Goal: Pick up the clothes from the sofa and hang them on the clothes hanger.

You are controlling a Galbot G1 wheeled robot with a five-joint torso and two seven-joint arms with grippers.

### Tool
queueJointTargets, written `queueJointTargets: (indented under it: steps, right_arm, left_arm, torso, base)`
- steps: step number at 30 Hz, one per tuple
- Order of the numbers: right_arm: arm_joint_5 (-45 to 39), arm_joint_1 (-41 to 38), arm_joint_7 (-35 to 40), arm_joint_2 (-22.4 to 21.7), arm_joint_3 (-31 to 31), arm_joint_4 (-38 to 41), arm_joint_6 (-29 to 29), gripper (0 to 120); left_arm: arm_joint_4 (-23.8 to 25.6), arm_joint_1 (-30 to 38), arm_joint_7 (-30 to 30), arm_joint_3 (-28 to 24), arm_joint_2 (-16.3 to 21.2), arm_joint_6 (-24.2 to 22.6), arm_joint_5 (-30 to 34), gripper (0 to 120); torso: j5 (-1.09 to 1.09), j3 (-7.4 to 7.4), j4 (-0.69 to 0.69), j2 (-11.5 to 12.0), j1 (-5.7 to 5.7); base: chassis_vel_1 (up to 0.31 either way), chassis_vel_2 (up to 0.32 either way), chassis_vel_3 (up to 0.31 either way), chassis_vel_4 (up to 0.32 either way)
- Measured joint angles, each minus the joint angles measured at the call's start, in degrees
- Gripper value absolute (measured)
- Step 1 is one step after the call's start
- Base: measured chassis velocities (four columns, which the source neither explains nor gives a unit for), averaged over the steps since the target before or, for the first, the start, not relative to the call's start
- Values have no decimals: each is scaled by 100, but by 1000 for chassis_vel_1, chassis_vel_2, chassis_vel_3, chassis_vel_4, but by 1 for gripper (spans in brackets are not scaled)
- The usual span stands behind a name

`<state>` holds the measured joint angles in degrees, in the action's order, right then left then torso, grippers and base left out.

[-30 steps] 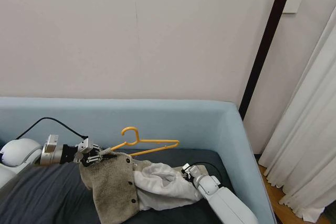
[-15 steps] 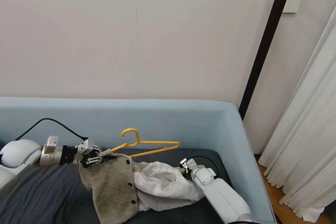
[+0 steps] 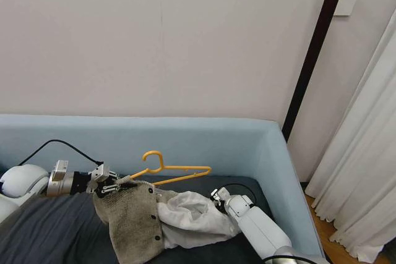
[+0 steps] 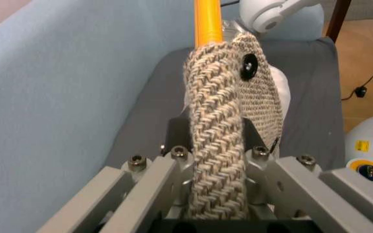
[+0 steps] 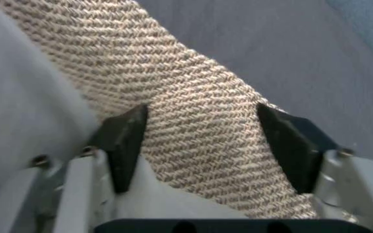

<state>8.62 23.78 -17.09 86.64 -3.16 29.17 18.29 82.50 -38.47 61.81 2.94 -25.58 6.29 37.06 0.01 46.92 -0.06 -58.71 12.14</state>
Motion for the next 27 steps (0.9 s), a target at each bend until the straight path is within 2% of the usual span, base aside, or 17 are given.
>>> queueJointTargets:
  steps: [3, 5, 6, 10, 11, 16, 22, 27]
  right_arm:
    - [25, 28, 2, -13, -3, 0, 0, 53]
    - [44, 103, 31, -66, -8, 71, -4, 40]
    - [44, 103, 31, -66, -8, 71, -4, 40]
    - [31, 274, 100, -208, -29, 264, -109, 24]
    - [31, 274, 100, -208, -29, 264, -109, 24]
    - [-191, 500, 125, -472, -53, 668, -218, 3]
    - [-978, 683, 207, -729, 104, 1343, -305, 0]
    - [-1718, 789, 215, -967, 222, 1956, -326, 0]
  left_arm:
    - [-19, 0, 2, -6, -20, 7, 0, 7]
    - [-38, 4, 4, -12, -40, 11, 0, 7]
    - [-38, 4, 4, -12, -40, 11, 0, 7]
    - [-48, 11, 6, -23, -50, 16, 0, 7]
    - [-48, 11, 6, -23, -50, 16, 0, 7]
    - [-51, 44, 8, -43, -52, 18, 0, 7]
    - [-37, 54, 8, -47, 16, 28, 11, 7]
    - [-27, 8, 11, -16, 61, 55, 18, 7]
  torso:
    - [0, 0, 0, 0, 0]
    - [0, 0, 0, 0, 0]
    - [0, 0, 0, 0, 0]
    - [0, 1, -1, 1, 0]
    - [0, 1, -1, 1, 0]
    - [-1, 3, -3, 2, 1]
    - [-5, 4, -11, 3, 2]
    - [-3, 4, -4, 3, 2]
  base:
    - [0, 0, 0, 0]
    - [0, 0, 0, 0]
    - [0, 0, 0, 0]
    - [0, 0, 0, 0]
    - [0, 0, 0, 0]
    - [0, 0, 0, 0]
    - [0, 0, 0, 0]
    - [0, 0, 0, 0]
